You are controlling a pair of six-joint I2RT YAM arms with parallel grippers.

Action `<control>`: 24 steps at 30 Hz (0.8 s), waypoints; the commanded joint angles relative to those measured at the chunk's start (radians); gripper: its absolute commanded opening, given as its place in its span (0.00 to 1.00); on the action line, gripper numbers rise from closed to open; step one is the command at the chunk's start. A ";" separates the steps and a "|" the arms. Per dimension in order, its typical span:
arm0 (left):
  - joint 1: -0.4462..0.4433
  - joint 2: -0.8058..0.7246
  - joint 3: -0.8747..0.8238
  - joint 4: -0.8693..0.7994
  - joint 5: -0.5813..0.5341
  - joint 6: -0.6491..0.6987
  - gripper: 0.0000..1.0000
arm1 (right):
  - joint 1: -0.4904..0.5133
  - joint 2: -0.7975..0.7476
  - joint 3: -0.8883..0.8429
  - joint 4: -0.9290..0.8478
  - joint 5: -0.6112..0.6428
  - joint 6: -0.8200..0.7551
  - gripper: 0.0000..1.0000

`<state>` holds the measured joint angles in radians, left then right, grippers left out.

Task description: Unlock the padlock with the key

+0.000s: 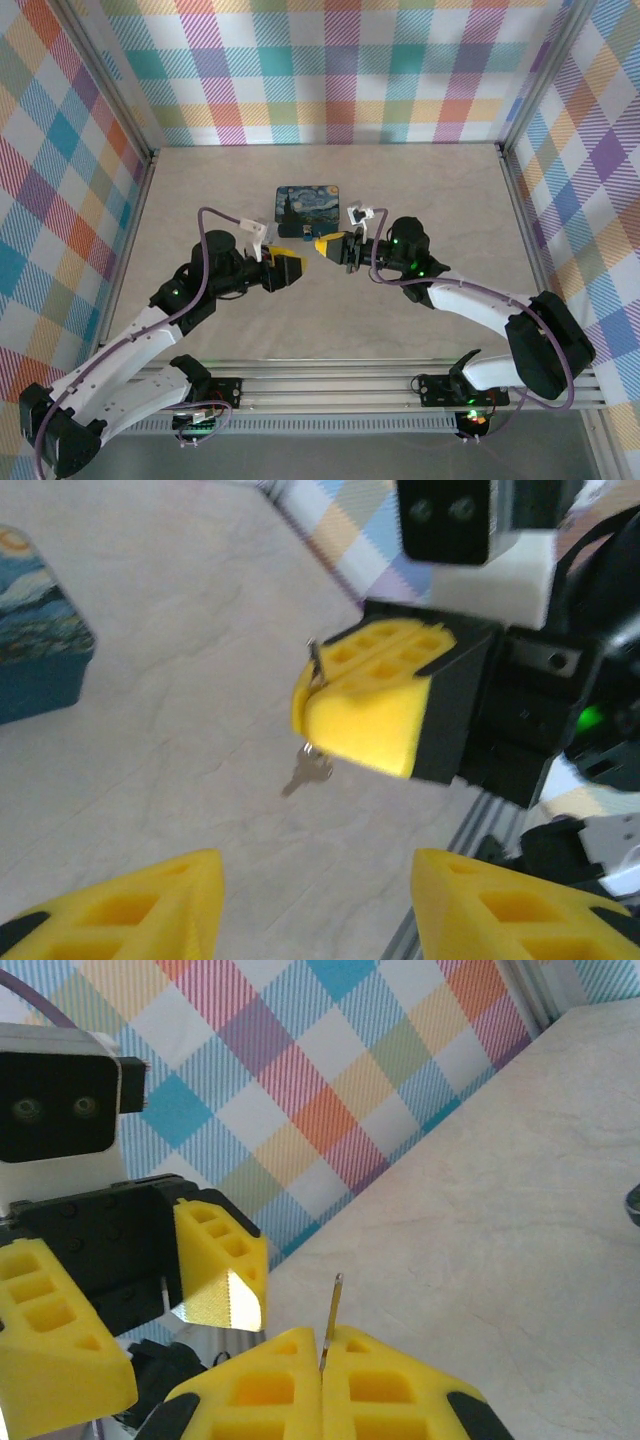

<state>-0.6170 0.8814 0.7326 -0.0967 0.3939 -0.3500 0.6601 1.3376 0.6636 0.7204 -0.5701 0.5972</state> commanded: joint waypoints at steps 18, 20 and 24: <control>0.089 0.238 -0.105 0.595 0.250 -0.314 0.31 | 0.000 -0.022 0.040 0.044 0.069 0.197 0.00; 0.089 0.244 -0.104 0.608 0.253 -0.321 0.30 | 0.000 -0.018 0.039 0.052 0.073 0.213 0.00; 0.090 0.255 -0.104 0.640 0.258 -0.338 0.29 | -0.001 -0.004 0.034 0.088 0.077 0.258 0.00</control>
<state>-0.5343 1.1328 0.6361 0.4385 0.6205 -0.6586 0.6601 1.3315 0.6701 0.7452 -0.4900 0.8082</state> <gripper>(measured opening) 0.292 0.055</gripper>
